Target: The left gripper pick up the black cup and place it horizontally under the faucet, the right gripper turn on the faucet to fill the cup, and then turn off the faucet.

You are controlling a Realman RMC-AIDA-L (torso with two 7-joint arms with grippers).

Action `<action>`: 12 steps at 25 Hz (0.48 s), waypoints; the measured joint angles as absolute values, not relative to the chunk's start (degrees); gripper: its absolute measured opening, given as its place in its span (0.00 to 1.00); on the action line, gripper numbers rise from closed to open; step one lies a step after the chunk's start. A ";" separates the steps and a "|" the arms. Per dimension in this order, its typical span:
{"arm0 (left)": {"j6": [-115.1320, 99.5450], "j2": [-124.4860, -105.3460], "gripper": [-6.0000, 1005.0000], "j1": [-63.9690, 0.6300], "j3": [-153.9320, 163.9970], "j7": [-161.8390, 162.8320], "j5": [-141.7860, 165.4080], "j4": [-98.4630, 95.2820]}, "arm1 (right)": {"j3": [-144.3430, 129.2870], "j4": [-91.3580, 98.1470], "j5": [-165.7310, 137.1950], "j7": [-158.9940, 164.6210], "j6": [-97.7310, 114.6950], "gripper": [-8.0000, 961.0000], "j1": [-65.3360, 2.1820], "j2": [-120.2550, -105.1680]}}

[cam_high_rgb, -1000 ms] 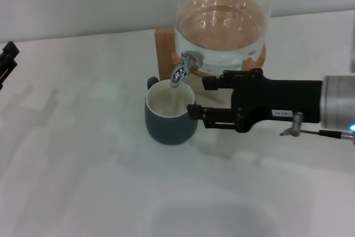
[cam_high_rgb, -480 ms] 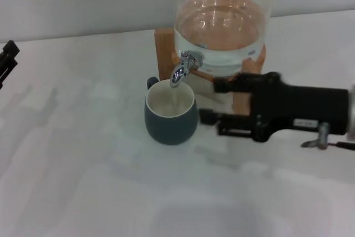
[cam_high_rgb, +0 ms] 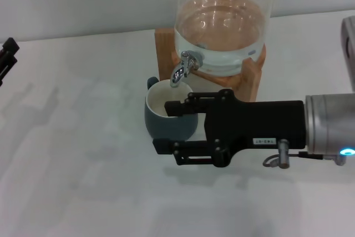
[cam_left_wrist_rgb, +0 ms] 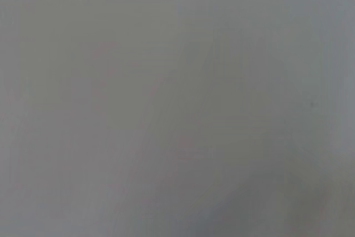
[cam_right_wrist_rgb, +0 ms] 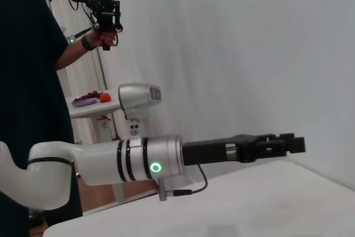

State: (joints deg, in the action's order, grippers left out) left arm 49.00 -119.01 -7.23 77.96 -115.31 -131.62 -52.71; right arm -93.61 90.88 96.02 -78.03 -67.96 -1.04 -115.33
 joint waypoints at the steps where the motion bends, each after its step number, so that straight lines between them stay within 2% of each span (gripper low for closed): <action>1: 49.02 -119.01 0.67 -7.05 77.96 -115.31 -131.63 -53.10 | -93.95 90.74 96.01 -78.03 -67.44 0.71 -1.23 -115.32; 12: 49.05 -119.22 0.69 -0.19 77.95 -115.31 -132.20 -62.34 | -98.30 89.59 94.46 -76.80 -57.38 0.71 -1.77 -115.22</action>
